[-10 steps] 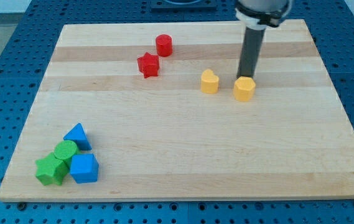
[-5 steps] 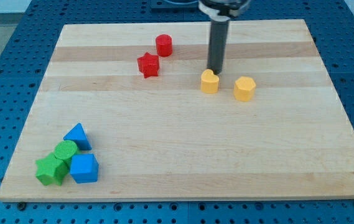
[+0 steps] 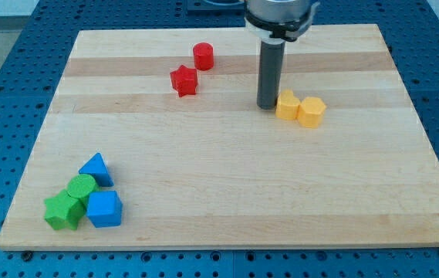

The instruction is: Push the yellow hexagon towards the right center of the board

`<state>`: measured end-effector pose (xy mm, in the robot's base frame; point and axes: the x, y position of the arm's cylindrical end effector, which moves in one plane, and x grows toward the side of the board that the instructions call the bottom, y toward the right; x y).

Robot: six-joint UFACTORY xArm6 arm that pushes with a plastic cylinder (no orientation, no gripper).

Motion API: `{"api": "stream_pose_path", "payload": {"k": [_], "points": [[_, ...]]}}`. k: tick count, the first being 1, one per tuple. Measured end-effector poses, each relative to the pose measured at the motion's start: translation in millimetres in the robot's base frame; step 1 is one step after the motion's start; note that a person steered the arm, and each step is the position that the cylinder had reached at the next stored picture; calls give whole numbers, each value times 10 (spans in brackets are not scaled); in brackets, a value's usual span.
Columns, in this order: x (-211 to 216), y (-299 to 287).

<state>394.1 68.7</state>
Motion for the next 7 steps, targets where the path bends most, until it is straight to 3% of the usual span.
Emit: {"api": "stream_pose_path", "payload": {"k": [3,5,6,7], "points": [[0,497],[-18,100],[269,-101],[788,351]]}}
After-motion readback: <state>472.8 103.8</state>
